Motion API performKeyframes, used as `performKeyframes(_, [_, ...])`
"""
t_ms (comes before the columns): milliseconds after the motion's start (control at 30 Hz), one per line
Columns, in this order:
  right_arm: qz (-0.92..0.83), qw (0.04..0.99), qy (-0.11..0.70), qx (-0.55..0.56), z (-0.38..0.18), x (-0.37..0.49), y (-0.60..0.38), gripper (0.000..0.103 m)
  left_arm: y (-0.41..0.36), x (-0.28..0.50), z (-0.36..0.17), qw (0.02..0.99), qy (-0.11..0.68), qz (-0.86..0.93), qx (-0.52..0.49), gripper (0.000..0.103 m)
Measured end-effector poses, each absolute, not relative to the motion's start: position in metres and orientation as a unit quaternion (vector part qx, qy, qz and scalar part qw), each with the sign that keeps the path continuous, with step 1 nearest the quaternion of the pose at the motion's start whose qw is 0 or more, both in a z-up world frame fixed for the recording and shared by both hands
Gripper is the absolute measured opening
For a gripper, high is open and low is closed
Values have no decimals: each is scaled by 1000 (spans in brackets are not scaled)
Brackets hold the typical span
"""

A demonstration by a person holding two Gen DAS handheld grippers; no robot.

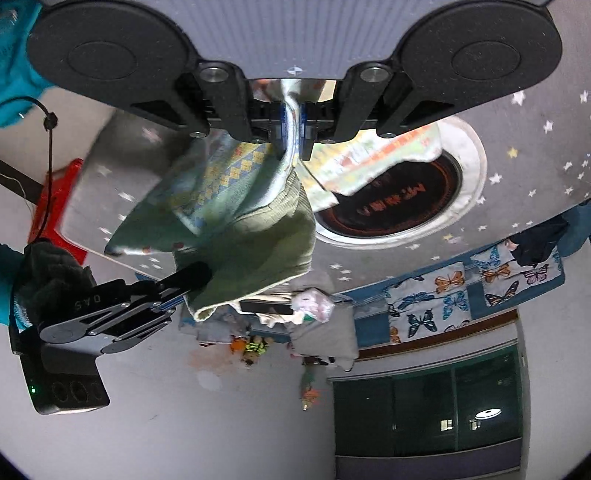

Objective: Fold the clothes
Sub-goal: 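Lift the khaki hem with both grippers and fold it over toward the collar, then lay the hem down over the collar and open both grippers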

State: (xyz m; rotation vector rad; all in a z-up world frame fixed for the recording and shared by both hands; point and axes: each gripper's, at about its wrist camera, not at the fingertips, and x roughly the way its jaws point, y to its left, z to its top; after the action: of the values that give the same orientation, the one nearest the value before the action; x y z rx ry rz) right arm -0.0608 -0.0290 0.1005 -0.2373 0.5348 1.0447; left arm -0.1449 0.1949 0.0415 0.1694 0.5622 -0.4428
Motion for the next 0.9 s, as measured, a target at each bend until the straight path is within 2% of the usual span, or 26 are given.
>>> performKeyframes(333, [450,837,277,-138,78,32,16,3,219,-48,25,931,310,-181,62,6])
performKeyframes(600, [413,842,319,-136,18,78,42,5,231,2,-16,916,369,-158,29,7])
performKeyframes(667, [402,846,324,-130,10,82,41,7,232,6,-21,913,376,-154,24,10])
performKeyframes(700, [397,848,326,-127,7,83,40,13,233,6,-22,914,377,-152,23,11])
performKeyframes(767, [386,855,323,-122,6,84,34,16,234,6,-22,915,375,-148,21,14])
performKeyframes(833, [378,862,316,-118,10,81,26,19,235,6,-21,918,371,-136,23,26])
performKeyframes(900, [371,868,310,-111,15,74,16,19,236,6,-20,922,366,-123,24,32])
